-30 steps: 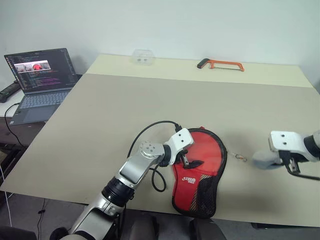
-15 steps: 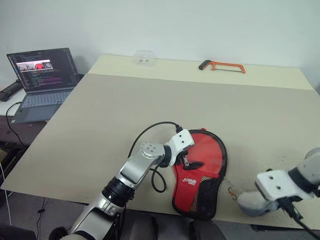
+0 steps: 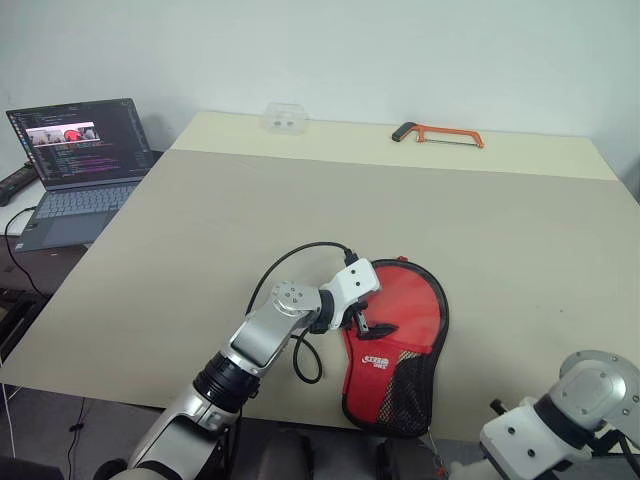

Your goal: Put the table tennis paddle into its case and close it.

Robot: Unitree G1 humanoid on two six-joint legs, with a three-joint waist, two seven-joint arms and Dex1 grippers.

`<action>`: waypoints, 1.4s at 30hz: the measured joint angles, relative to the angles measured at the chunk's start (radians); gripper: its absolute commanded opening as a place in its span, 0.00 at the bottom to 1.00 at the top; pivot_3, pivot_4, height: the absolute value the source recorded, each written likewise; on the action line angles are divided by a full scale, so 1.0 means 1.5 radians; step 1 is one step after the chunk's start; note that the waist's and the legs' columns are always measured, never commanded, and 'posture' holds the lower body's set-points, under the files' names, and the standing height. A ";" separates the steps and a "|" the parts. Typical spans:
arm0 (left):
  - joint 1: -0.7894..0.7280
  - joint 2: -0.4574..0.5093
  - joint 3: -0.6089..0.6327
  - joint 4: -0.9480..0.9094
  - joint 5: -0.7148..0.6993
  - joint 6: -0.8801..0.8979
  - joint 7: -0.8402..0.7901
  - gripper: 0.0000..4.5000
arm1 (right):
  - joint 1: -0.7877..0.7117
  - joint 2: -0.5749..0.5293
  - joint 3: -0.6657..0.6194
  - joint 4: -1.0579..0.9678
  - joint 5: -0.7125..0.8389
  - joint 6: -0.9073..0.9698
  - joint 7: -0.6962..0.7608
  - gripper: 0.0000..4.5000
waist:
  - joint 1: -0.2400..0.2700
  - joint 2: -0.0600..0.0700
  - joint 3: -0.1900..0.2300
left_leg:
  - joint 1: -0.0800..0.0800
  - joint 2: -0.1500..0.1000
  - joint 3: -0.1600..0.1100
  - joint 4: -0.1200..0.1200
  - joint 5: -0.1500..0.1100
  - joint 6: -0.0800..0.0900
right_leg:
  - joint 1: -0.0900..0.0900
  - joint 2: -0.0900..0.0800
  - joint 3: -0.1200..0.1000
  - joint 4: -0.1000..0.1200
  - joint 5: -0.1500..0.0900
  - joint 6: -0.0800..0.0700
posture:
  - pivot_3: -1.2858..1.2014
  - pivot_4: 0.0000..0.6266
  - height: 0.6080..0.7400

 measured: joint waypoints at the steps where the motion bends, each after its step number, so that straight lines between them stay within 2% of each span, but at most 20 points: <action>1: 0.000 0.000 0.001 0.000 0.000 0.001 0.000 1.00 | -0.020 0.000 -0.005 0.018 0.004 0.003 0.004 0.10 | 0.000 0.000 0.000 | 0.000 0.000 0.000 0.000 0.000 0.000 | 0.000 0.000 0.000 0.000 0.000 0.000 | 0.52 0.24 1.00; 6: -0.001 0.000 0.003 0.003 0.000 0.002 0.000 1.00 | -0.148 0.000 -0.035 0.138 0.005 0.005 0.017 0.10 | -0.004 0.000 0.000 | 0.001 0.000 0.000 0.000 0.000 0.000 | 0.001 0.000 0.000 0.000 0.000 0.000 | 0.52 0.24 1.00; 10: 0.000 -0.005 0.003 0.004 0.000 0.002 0.002 1.00 | -0.202 0.014 -0.028 0.224 -0.019 -0.023 0.023 0.10 | -0.004 0.000 0.000 | 0.001 0.000 0.000 0.000 0.000 0.000 | 0.001 0.000 0.000 0.000 0.000 0.000 | 0.52 0.24 1.00; 15: 0.003 -0.009 0.005 0.002 0.000 0.002 0.009 1.00 | -0.219 0.050 0.017 0.289 -0.076 -0.045 0.020 0.46 | -0.003 0.000 0.000 | 0.001 0.000 0.000 0.000 0.000 0.000 | 0.001 -0.001 0.000 0.000 0.000 0.000 | 0.52 0.24 1.00; 22: 0.010 0.017 0.051 0.009 -0.013 -0.032 0.003 1.00 | -0.230 0.048 0.009 0.349 -0.074 -0.054 0.033 1.00 | -0.008 0.001 0.001 | 0.000 0.000 0.000 0.000 0.000 0.000 | -0.001 -0.001 0.000 0.000 0.000 0.000 | 0.52 0.24 1.00; 24: 0.009 0.040 0.086 0.008 -0.031 -0.040 -0.019 1.00 | -0.230 0.041 -0.017 0.363 -0.049 -0.033 0.038 1.00 | -0.011 0.002 0.002 | -0.002 0.000 0.000 0.000 0.000 0.000 | -0.003 -0.001 0.000 0.000 0.000 -0.001 | 0.52 0.24 1.00; 28: 0.000 0.107 0.167 -0.063 -0.143 -0.008 -0.112 1.00 | -0.223 0.013 -0.127 0.392 0.064 0.032 0.053 1.00 | -0.012 0.002 0.004 | -0.004 0.001 0.000 0.000 0.000 0.000 | -0.004 -0.001 -0.001 0.000 0.000 -0.001 | 0.52 0.24 1.00; 31: -0.017 0.208 0.258 -0.122 -0.243 0.039 -0.191 1.00 | -0.177 -0.016 -0.248 0.447 0.153 0.073 0.060 1.00 | -0.012 0.001 0.006 | -0.004 0.001 0.000 -0.001 0.000 0.000 | -0.004 -0.001 -0.001 0.000 0.000 -0.001 | 0.52 0.24 1.00; 34: -0.017 0.318 0.359 -0.129 -0.311 0.074 -0.254 1.00 | -0.110 -0.024 -0.372 0.509 0.206 0.086 0.062 1.00 | -0.013 0.000 0.006 | -0.004 0.001 0.000 -0.001 0.000 0.000 | -0.004 -0.001 -0.001 0.000 -0.001 -0.001 | 0.52 0.24 1.00; 37: 0.009 0.420 0.436 -0.094 -0.343 0.091 -0.313 1.00 | -0.038 -0.024 -0.476 0.573 0.240 0.100 0.064 1.00 | -0.014 0.000 0.007 | -0.003 0.000 0.001 -0.001 0.000 0.000 | -0.004 -0.001 -0.001 0.000 -0.001 -0.001 | 0.52 0.24 1.00; 39: 0.024 0.455 0.453 -0.062 -0.348 0.090 -0.340 1.00 | 0.002 -0.024 -0.523 0.577 0.254 0.108 0.064 1.00 | -0.015 0.000 0.007 | -0.002 0.000 0.001 -0.001 0.000 0.000 | -0.004 -0.001 -0.001 0.001 -0.001 -0.001 | 0.52 0.24 1.00; 42: 0.063 0.535 0.472 0.025 -0.327 0.066 -0.385 1.00 | 0.120 -0.014 -0.606 0.582 0.285 0.105 0.065 1.00 | -0.015 -0.003 0.010 | -0.002 0.001 0.001 -0.003 0.000 0.000 | -0.005 -0.001 -0.001 0.001 -0.001 -0.002 | 0.52 0.24 1.00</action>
